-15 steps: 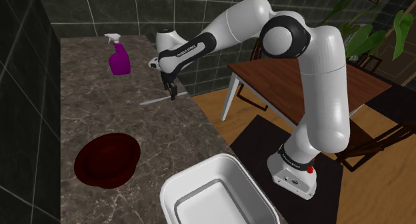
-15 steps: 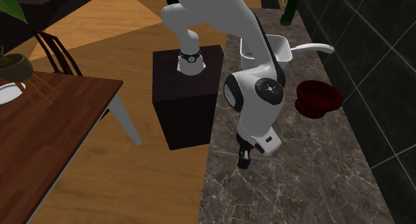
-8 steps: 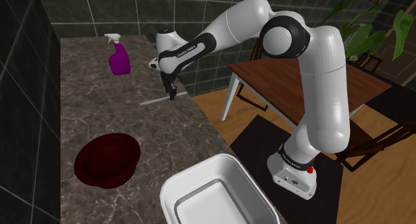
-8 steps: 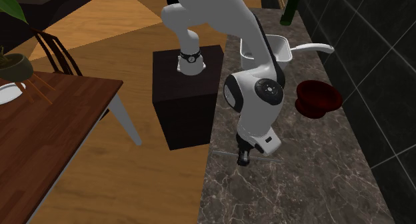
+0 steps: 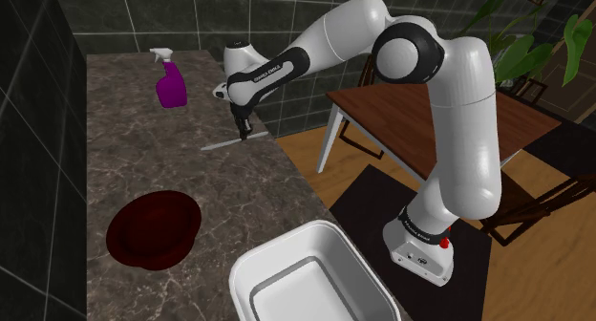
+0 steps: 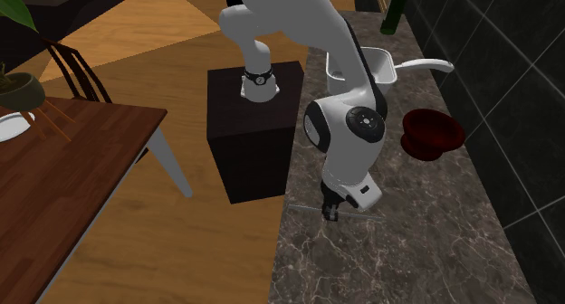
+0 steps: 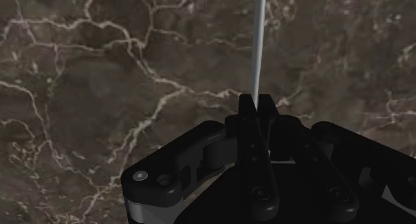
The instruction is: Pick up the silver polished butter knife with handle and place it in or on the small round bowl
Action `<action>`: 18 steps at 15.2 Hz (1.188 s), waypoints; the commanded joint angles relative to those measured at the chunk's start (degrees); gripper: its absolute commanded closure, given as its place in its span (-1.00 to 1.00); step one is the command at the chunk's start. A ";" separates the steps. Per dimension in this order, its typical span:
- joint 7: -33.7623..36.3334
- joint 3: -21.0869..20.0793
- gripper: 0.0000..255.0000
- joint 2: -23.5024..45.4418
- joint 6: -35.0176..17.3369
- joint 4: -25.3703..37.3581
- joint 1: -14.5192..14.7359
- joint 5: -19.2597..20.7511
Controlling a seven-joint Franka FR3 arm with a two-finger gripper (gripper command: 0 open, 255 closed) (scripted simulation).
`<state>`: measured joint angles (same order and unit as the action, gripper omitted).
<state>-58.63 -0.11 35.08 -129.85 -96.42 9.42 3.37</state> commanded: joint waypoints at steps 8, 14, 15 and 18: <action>-0.22 -0.07 1.00 -3.21 3.82 0.61 -0.02 -0.13; -0.40 -0.12 1.00 -5.61 7.32 1.72 -0.04 -0.24; -0.44 -0.13 1.00 -5.98 7.92 1.95 -0.04 -0.26; -0.53 -0.15 1.00 -7.03 9.74 2.71 -0.04 -0.31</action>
<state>-59.20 -0.24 28.39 -120.73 -93.96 9.33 3.06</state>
